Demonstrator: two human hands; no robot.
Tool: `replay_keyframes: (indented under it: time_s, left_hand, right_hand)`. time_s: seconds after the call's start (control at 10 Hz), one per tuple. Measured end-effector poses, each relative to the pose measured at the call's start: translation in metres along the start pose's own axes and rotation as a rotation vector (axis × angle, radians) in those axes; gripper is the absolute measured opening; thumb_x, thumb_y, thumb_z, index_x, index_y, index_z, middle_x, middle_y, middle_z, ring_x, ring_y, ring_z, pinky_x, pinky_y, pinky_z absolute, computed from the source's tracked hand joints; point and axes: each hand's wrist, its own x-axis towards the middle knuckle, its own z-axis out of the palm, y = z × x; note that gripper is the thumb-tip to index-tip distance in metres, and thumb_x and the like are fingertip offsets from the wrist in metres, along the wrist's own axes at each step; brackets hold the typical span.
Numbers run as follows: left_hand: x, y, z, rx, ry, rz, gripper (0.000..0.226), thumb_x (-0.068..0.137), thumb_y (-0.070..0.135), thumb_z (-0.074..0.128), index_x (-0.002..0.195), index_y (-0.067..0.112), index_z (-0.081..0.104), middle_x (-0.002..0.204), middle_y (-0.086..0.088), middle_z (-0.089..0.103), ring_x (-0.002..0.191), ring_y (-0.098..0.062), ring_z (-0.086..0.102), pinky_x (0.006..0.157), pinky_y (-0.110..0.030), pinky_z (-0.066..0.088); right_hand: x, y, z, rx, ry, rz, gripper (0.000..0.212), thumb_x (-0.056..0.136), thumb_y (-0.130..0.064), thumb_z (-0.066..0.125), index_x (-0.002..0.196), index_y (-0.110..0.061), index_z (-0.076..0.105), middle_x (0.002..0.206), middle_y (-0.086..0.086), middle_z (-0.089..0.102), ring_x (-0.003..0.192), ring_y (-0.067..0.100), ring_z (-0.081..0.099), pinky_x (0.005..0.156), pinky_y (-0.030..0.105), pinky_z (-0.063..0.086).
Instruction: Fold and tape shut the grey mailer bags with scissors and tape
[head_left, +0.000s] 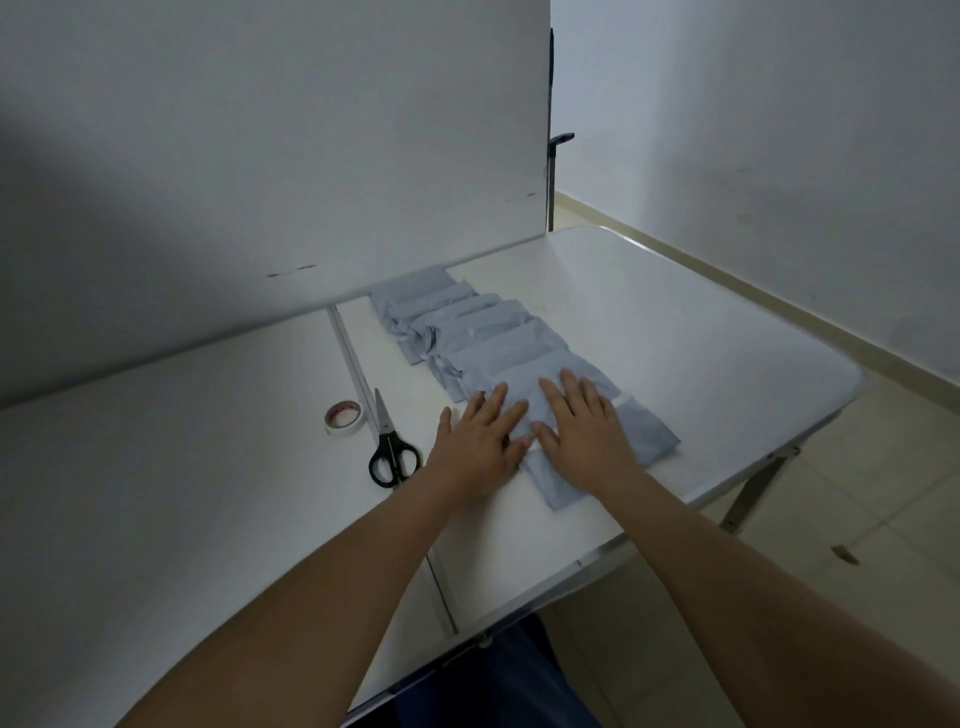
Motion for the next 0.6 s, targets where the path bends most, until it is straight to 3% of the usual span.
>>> replay_keyframes:
  time_s: [0.2, 0.4, 0.6]
  left_hand:
    - [0.016, -0.013, -0.005, -0.004, 0.019, -0.023, 0.06, 0.098, 0.058, 0.023, 0.152, 0.04, 0.006, 0.16, 0.012, -0.011, 0.148, -0.021, -0.003, 0.114, -0.057, 0.002]
    - [0.015, -0.013, -0.007, -0.029, 0.025, -0.006, 0.058, 0.1, 0.055, 0.023, 0.153, 0.038, 0.009, 0.161, 0.011, -0.008, 0.148, -0.023, -0.003, 0.114, -0.057, 0.004]
    - [-0.008, -0.025, -0.022, -0.076, 0.029, -0.001, 0.055, 0.101, 0.052, 0.025, 0.152, 0.036, 0.015, 0.161, 0.012, -0.005, 0.148, -0.021, 0.003, 0.115, -0.056, 0.004]
  right_hand:
    - [0.024, -0.007, 0.004, 0.009, -0.008, 0.012, 0.065, 0.099, -0.05, 0.032, 0.154, -0.026, 0.006, 0.162, 0.008, -0.001, 0.149, 0.028, 0.001, 0.12, 0.042, 0.008]
    - [0.026, -0.014, -0.009, 0.034, 0.007, 0.063, 0.062, 0.098, -0.048, 0.039, 0.153, -0.027, 0.018, 0.161, 0.006, 0.009, 0.146, 0.03, 0.012, 0.117, 0.045, 0.015]
    - [0.022, -0.047, -0.023, 0.012, 0.023, 0.044, 0.061, 0.099, -0.047, 0.039, 0.152, -0.025, 0.018, 0.162, 0.004, 0.005, 0.147, 0.032, 0.009, 0.117, 0.045, 0.012]
